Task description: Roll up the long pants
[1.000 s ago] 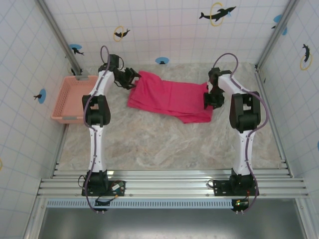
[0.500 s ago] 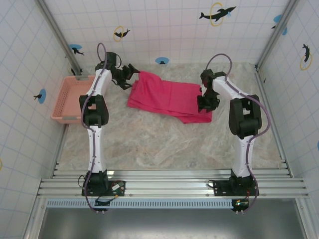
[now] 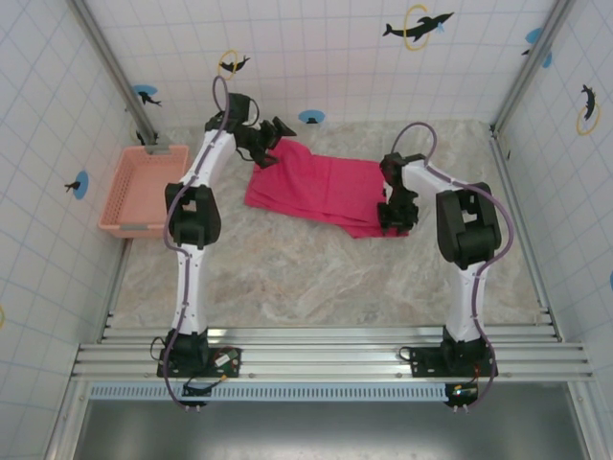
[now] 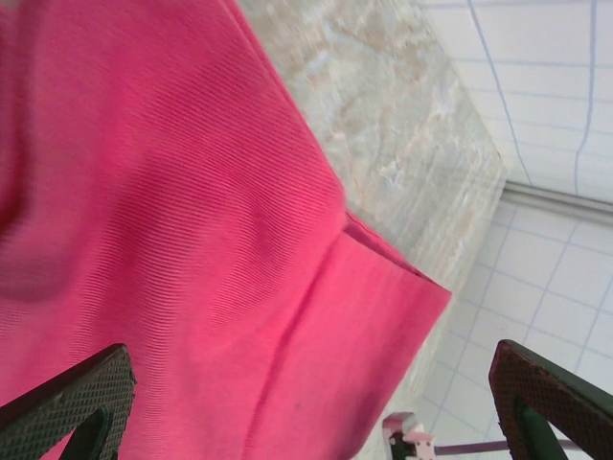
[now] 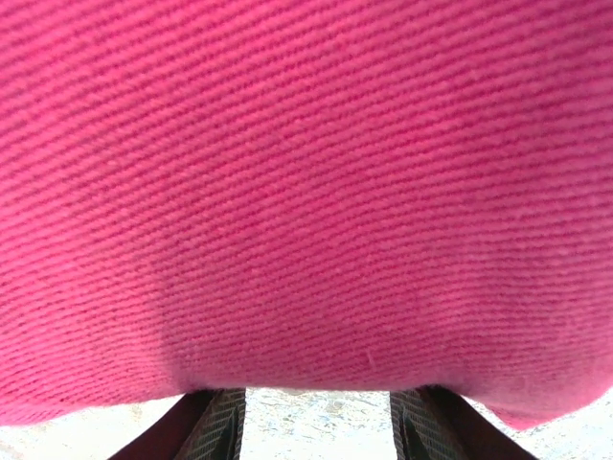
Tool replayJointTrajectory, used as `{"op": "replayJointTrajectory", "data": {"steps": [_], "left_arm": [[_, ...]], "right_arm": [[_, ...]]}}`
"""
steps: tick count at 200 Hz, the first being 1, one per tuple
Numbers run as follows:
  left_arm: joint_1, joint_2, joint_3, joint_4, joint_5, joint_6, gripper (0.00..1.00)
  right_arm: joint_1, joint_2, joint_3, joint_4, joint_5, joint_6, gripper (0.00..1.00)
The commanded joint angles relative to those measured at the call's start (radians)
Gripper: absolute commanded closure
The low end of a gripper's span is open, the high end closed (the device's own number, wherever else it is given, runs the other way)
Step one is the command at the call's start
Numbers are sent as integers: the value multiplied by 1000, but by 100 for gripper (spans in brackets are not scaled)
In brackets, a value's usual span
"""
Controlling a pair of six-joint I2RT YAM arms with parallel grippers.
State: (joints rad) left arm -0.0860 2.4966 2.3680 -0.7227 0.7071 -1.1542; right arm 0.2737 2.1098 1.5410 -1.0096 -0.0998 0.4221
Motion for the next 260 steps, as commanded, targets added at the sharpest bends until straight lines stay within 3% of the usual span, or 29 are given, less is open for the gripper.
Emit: {"op": "replayJointTrajectory", "data": {"steps": [1, 66, 119, 160, 190, 225, 260], "left_arm": [[-3, 42, -9, 34, 38, -59, 3], [-7, 73, -15, 59, 31, -93, 3], [-7, 81, -77, 33, 27, -78, 3], [-8, 60, -124, -8, 20, -48, 3], [-5, 45, -147, -45, 10, -23, 3], [-4, 46, -165, -76, 3, -8, 3], [-4, 61, -142, -101, -20, 5, 3]], "right_arm": [[0, 23, -7, -8, 19, 7, 57], [-53, -123, 229, -123, 32, -17, 50], [-182, 76, 475, -178, 46, -91, 47], [-234, 291, 643, -144, -63, -93, 48], [-235, 361, 689, -129, -116, -84, 48], [-235, 403, 689, -107, -166, -68, 52], [-235, 445, 713, -100, -233, -48, 68]]}}
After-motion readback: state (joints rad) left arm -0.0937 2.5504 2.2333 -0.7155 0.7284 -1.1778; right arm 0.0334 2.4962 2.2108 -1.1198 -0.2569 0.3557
